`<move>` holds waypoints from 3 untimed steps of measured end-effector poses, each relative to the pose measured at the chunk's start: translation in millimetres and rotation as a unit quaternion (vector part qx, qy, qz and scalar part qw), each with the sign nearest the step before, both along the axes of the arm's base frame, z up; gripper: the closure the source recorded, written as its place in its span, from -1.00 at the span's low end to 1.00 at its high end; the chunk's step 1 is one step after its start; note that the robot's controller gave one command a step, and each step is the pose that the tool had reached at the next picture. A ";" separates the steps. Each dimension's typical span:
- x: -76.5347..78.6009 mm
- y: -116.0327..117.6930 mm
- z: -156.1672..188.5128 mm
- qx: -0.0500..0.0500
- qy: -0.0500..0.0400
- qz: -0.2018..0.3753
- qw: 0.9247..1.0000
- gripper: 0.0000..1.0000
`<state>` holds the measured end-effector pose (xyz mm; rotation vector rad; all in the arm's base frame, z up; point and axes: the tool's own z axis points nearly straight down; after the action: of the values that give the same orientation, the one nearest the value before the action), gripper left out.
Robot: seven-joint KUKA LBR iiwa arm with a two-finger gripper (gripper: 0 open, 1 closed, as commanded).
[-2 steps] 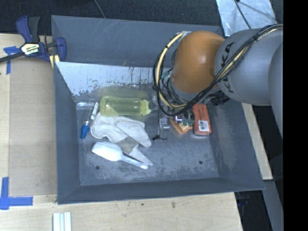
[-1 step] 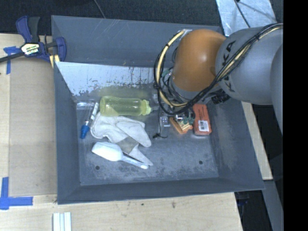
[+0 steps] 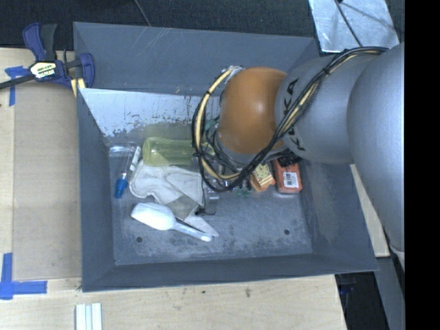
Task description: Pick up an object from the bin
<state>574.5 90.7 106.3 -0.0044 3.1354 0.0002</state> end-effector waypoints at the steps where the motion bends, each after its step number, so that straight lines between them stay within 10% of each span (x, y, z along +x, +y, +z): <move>1: -0.8 21.9 -29.8 0.003 -0.007 -0.003 1.000 1.00; 3: -2.8 23.3 5.8 0.000 0.003 0.000 1.000 1.00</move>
Offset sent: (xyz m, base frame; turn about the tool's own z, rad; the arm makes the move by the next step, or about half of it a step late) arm 0.0000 0.0000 0.0000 0.0000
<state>571.7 114.0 112.0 -0.0046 3.1417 0.0011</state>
